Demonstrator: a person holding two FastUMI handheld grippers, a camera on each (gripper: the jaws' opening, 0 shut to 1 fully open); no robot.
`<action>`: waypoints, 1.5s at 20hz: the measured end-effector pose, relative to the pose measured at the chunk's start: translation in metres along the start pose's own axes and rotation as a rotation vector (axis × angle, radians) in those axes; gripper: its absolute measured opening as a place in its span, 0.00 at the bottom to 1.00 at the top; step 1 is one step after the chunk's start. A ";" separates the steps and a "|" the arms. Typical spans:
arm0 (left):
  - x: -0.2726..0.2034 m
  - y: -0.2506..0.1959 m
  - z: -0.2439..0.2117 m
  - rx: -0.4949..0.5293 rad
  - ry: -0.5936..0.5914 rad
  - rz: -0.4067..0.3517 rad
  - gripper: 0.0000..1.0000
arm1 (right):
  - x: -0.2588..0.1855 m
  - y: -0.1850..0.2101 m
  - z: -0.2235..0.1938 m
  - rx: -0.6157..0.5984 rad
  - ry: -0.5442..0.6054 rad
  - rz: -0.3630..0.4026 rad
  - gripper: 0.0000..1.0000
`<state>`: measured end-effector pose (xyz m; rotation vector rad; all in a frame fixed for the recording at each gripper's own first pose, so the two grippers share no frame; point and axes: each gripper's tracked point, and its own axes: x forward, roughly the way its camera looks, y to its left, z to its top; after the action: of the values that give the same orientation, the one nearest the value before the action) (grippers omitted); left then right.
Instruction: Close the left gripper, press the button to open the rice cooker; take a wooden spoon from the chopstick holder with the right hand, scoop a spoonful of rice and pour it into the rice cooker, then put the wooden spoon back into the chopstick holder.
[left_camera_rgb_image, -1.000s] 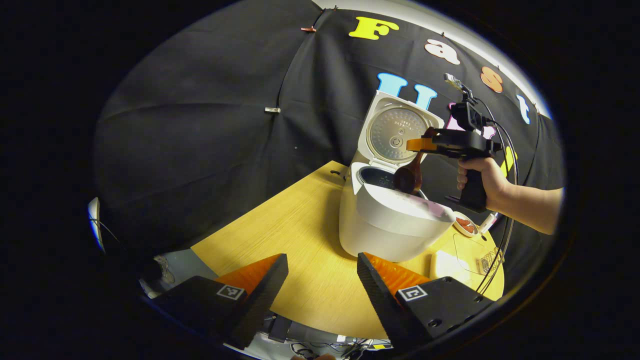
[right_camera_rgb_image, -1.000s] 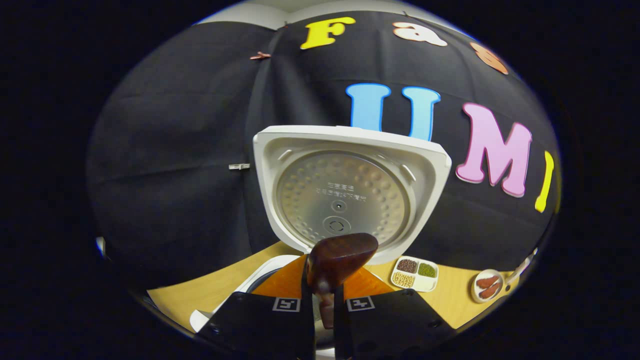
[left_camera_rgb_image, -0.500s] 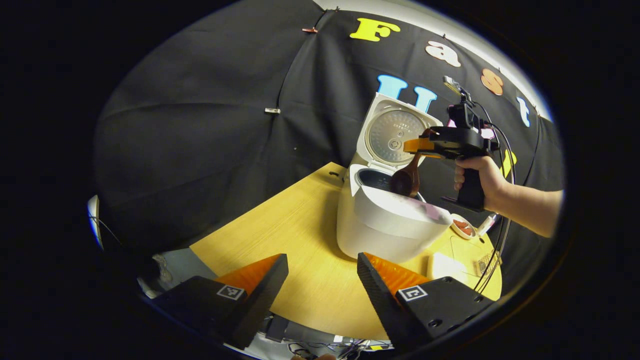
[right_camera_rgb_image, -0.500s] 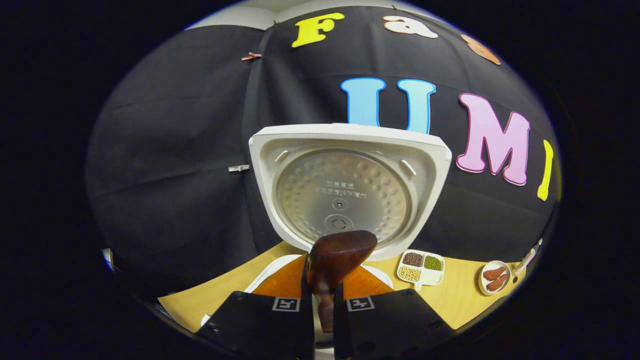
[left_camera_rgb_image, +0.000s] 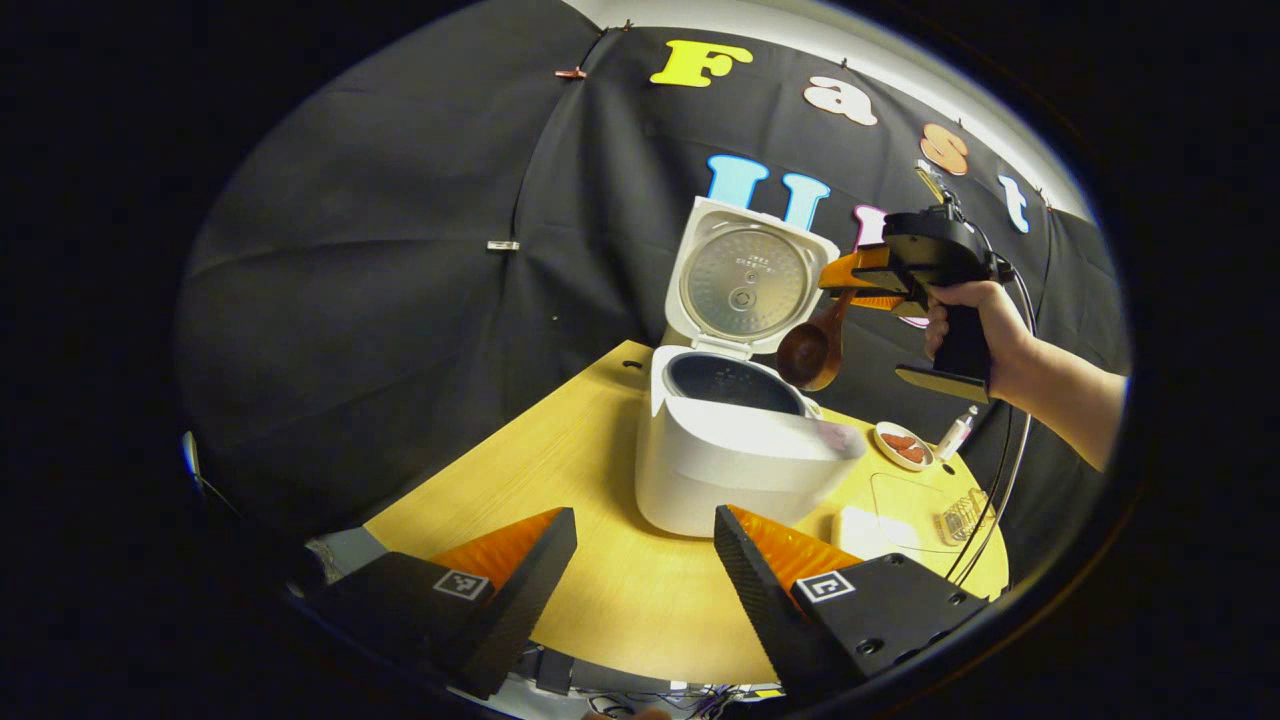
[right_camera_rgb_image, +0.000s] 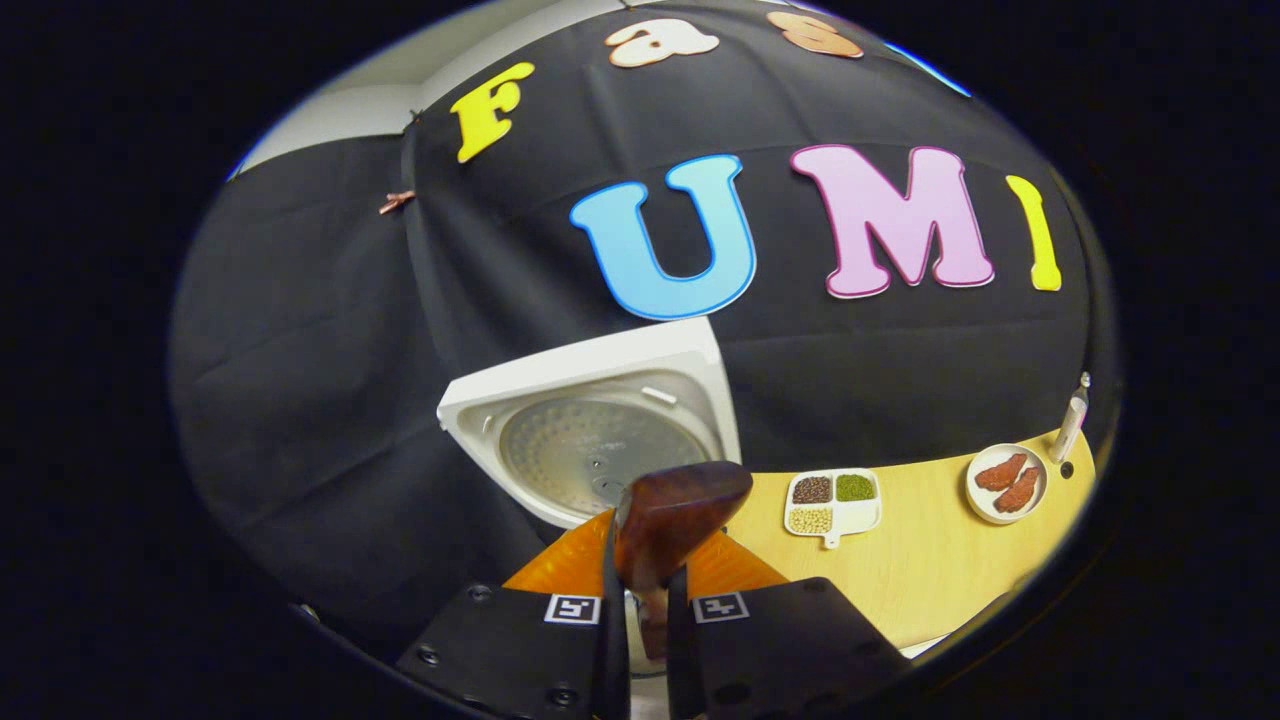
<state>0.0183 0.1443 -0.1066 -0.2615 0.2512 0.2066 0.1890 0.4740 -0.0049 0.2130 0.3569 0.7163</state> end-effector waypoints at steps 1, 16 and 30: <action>0.001 -0.010 0.001 0.013 -0.001 -0.012 0.95 | -0.007 -0.012 0.012 0.017 -0.018 -0.014 0.19; 0.012 -0.137 0.023 0.096 -0.049 -0.148 0.95 | -0.160 -0.260 0.097 0.152 -0.199 -0.333 0.19; 0.031 -0.194 0.002 0.125 0.002 -0.072 0.96 | -0.239 -0.453 0.018 0.258 -0.085 -0.561 0.19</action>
<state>0.0933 -0.0330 -0.0689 -0.1465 0.2553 0.1191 0.3012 -0.0219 -0.0703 0.3677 0.4041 0.1058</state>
